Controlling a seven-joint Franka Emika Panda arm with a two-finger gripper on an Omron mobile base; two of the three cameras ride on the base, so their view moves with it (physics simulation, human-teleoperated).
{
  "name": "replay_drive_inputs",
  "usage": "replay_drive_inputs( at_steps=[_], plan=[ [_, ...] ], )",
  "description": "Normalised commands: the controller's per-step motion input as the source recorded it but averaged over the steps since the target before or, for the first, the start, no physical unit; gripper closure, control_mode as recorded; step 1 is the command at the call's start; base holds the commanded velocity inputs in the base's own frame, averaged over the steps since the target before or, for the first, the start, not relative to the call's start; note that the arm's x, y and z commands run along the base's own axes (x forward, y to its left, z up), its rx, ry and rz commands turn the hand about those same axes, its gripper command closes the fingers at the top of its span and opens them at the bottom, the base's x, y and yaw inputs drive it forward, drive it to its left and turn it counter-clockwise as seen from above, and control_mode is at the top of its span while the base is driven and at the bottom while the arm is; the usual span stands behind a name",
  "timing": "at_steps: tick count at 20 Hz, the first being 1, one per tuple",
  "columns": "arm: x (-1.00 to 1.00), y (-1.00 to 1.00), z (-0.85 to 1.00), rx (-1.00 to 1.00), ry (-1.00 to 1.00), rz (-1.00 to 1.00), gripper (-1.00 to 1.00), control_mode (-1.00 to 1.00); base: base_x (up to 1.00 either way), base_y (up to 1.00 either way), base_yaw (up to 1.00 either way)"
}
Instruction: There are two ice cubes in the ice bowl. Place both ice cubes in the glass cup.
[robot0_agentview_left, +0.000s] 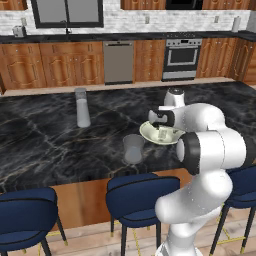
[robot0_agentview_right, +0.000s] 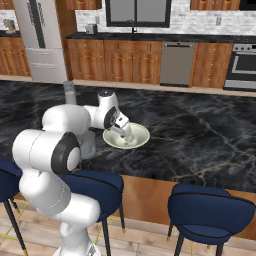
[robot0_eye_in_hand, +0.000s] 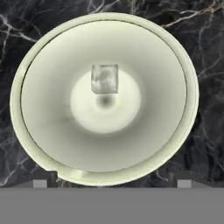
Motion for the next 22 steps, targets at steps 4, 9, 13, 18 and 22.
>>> replay_drive_inputs(
  at_steps=[4, 9, 13, 18, 22],
  plan=[
    [0.36, -0.03, -0.42, -0.02, 0.0, 0.0, -1.0, -1.0, 0.0, 0.0, 0.0],
    [0.38, -0.08, -0.3, -0.01, 0.0, 0.0, -1.0, -1.0, 0.0, 0.0, 0.0],
    [0.44, -0.19, -0.23, 0.0, 0.0, 0.0, -1.0, -1.0, 0.0, 0.0, 0.0],
    [0.37, -0.12, -0.19, 0.0, 0.0, 0.0, -1.0, -1.0, 0.0, 0.0, 0.0],
    [0.42, -0.11, -0.21, 0.0, 0.0, 0.0, -1.0, -1.0, 0.0, 0.0, 0.0]
  ],
)
